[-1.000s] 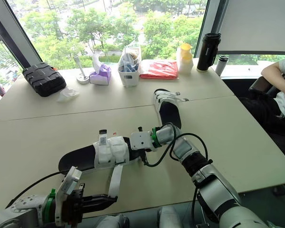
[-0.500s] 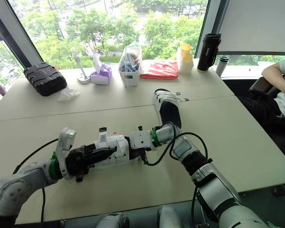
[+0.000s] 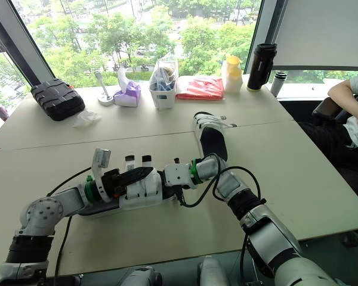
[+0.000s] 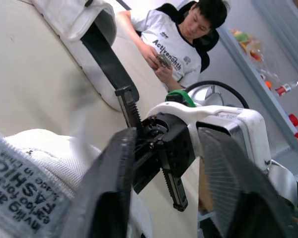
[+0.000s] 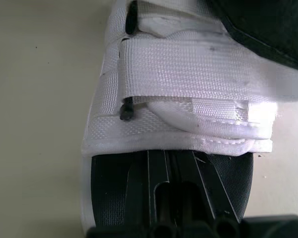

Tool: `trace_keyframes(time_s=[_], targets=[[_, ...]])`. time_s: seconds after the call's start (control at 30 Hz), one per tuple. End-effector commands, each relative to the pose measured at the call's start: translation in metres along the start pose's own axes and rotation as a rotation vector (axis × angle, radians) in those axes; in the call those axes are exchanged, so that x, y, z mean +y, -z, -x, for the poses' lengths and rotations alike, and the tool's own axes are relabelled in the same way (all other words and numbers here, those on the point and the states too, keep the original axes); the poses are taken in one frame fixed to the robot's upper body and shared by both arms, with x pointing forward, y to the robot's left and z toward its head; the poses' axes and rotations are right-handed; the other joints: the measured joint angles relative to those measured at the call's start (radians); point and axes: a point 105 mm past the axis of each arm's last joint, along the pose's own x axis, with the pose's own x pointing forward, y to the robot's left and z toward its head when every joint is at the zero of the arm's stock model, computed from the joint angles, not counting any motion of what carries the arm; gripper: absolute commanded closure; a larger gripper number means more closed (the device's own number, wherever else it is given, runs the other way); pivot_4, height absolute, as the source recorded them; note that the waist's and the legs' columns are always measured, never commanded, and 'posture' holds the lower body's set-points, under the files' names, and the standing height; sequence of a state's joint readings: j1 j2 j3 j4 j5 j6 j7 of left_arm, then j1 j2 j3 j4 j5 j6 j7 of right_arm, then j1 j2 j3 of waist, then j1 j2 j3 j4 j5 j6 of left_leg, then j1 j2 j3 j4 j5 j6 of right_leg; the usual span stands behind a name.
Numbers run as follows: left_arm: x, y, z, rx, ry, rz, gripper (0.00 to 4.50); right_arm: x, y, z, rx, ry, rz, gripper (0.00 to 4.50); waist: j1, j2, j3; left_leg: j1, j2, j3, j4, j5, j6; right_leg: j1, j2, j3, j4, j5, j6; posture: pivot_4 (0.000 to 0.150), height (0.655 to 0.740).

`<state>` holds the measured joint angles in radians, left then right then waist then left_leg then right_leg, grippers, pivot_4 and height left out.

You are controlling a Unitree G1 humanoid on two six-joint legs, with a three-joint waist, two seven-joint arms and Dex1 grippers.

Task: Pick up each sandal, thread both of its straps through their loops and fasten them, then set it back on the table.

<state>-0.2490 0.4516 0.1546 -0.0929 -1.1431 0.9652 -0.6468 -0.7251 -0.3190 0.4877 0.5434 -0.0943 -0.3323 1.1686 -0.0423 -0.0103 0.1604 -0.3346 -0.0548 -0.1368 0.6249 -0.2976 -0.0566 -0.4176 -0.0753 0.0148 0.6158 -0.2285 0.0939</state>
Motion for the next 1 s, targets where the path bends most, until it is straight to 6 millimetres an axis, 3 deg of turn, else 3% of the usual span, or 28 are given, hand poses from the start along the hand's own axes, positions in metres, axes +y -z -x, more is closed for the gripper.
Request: trace_keyframes(time_s=[0.03,0.13,0.33,0.43,0.5,0.6,0.77,1.0], targets=[[0.004,-0.012,-0.001,-0.064,-0.039,-0.006,1.15,0.033,0.037,-0.007,0.137,-0.105,-0.109,4.50,0.001,0.000,0.000,0.001,0.000,0.000,0.000,0.000,0.000,0.001,0.000,0.000,0.000,0.000,0.000,0.150,0.7400],[0.005,-0.020,-0.002,-0.108,-0.063,-0.014,1.15,0.032,0.037,-0.007,0.138,-0.104,-0.109,4.50,0.001,-0.001,0.001,0.008,0.000,0.000,0.000,0.000,0.000,0.008,-0.001,-0.001,-0.001,-0.002,-0.002,0.150,0.7400],[0.002,-0.060,0.000,-0.264,-0.088,-0.039,1.15,0.032,0.036,-0.008,0.134,-0.106,-0.108,4.50,-0.002,-0.002,0.001,0.012,0.000,-0.001,-0.001,0.000,0.000,0.012,-0.001,-0.001,-0.001,-0.003,-0.002,0.150,0.7400],[-0.010,-0.090,0.002,-0.335,-0.085,-0.100,1.15,0.033,0.036,-0.008,0.134,-0.108,-0.106,4.50,-0.001,-0.003,0.002,0.012,0.000,0.000,-0.002,0.000,0.000,0.012,-0.001,0.000,-0.002,-0.001,0.003,0.150,0.7400],[-0.012,-0.096,0.002,-0.344,-0.088,-0.115,1.15,0.033,0.037,-0.008,0.134,-0.108,-0.106,4.50,-0.002,-0.003,0.002,0.012,0.000,-0.001,-0.002,0.000,-0.001,0.012,-0.001,-0.001,-0.002,-0.001,0.003,0.150,0.7400],[-0.008,-0.089,-0.002,-0.208,-0.156,-0.264,1.15,0.032,0.036,-0.009,0.133,-0.108,-0.104,4.50,-0.004,-0.003,0.002,0.013,0.000,0.000,-0.003,0.000,-0.001,0.012,-0.001,0.000,-0.002,-0.001,0.003,0.150,0.7400],[0.013,-0.056,0.000,0.129,-0.222,-0.495,1.15,0.032,0.036,-0.009,0.134,-0.108,-0.102,4.50,-0.003,-0.002,0.002,0.013,-0.001,0.001,-0.004,0.000,-0.001,0.011,-0.001,0.000,-0.002,-0.003,-0.001,0.150,0.7400],[0.016,-0.046,-0.003,0.271,-0.161,-0.592,1.15,0.033,0.037,-0.009,0.137,-0.105,-0.104,4.50,-0.003,-0.002,0.002,0.012,0.000,0.001,-0.004,0.000,-0.001,0.010,-0.001,0.000,-0.002,-0.003,-0.001,0.150,0.7400]])
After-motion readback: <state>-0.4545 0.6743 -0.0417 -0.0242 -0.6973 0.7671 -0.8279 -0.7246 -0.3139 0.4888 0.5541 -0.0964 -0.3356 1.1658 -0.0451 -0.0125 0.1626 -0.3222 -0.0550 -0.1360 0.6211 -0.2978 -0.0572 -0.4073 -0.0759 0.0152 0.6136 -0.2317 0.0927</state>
